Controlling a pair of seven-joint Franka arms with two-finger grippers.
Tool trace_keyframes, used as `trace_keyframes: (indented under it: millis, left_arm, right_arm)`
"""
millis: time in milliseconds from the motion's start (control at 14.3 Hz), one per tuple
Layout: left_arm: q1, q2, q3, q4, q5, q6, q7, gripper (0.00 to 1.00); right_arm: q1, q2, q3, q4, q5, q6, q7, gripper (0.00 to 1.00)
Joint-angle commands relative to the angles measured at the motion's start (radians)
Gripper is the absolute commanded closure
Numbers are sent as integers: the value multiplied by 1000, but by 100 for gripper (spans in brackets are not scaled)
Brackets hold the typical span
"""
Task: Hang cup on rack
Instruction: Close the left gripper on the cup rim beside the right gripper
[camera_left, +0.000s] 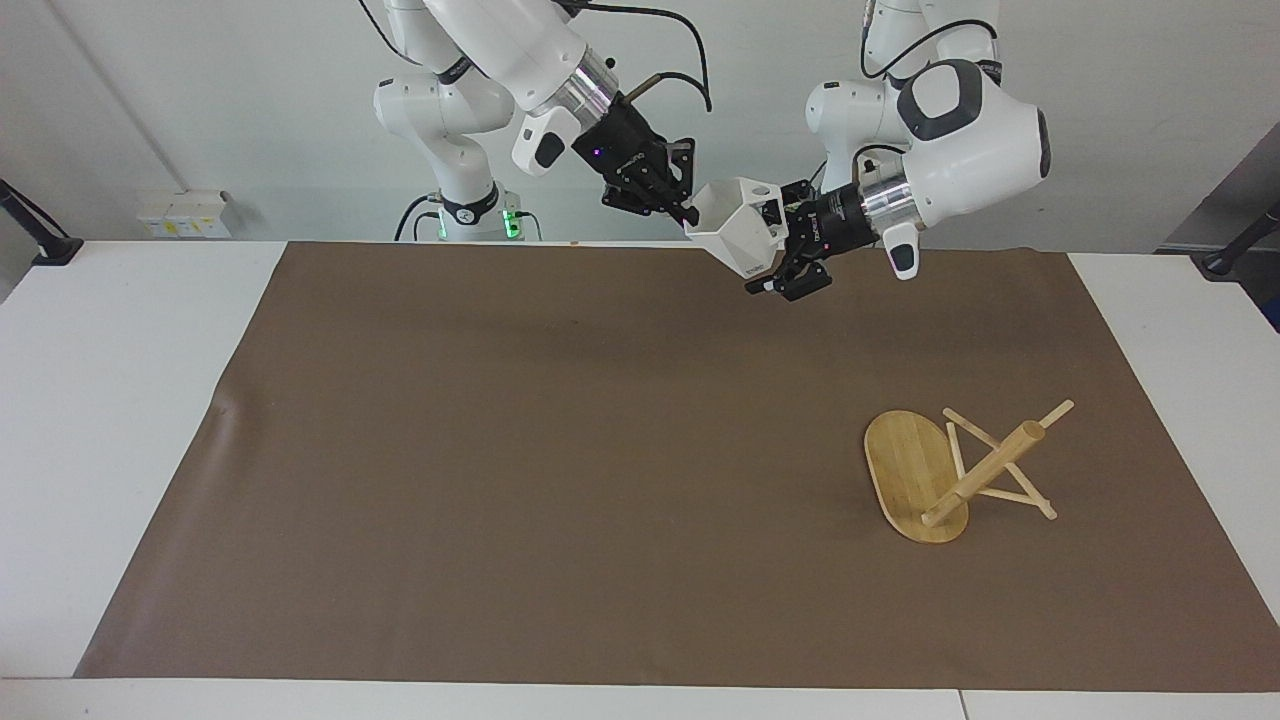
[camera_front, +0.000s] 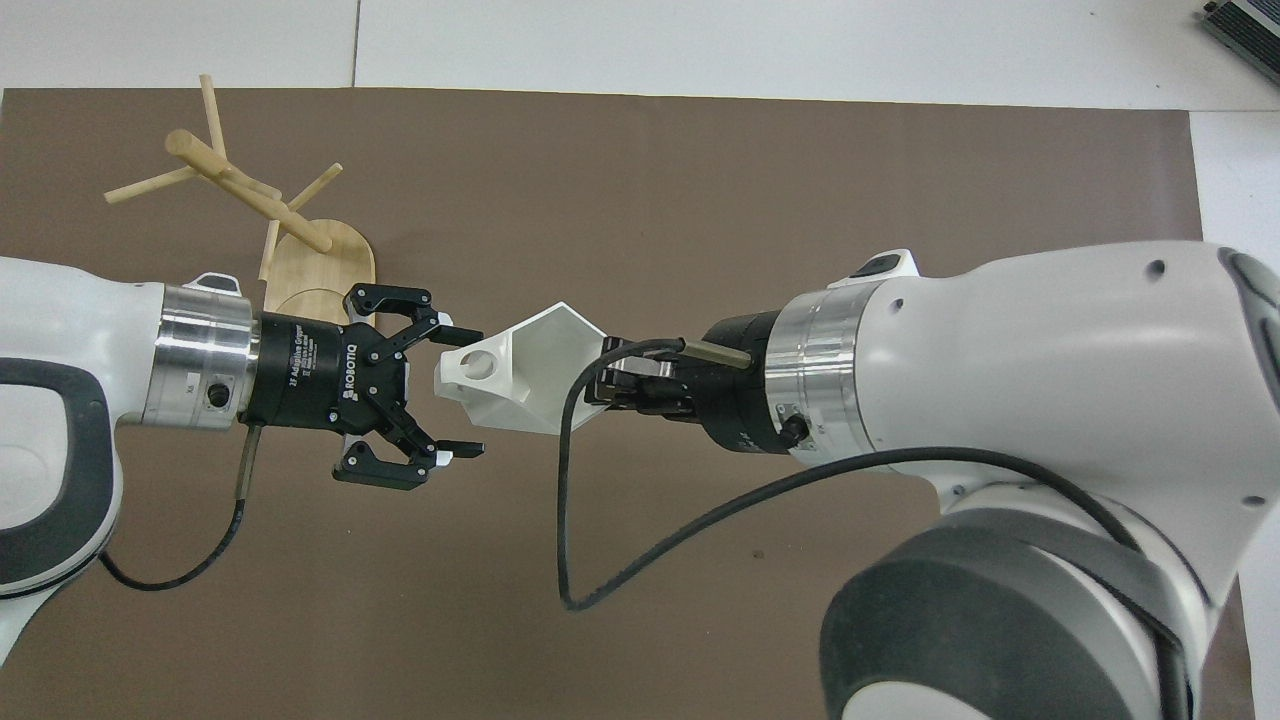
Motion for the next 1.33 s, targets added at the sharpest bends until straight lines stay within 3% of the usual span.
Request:
trace_keyframes:
  millis: [0,210,912,1262]
  left_arm:
    - [24,-4,-7,6,-12,15,-37,0]
    - [23,0,-10,16,-27,71,-45,0]
    - [20,-9,-7,23,-50,24,-13,0]
    - [35,16,-5,46,46,-47,71,0]
  right_arm:
    - [-1,-7,4,-13,29,21,14,100]
    - [10,-7,4,-20,29,21,14,100]
    - [11,-7,2,-20,29,18,14,100]
    - [10,-7,4,-20,29,18,15,100]
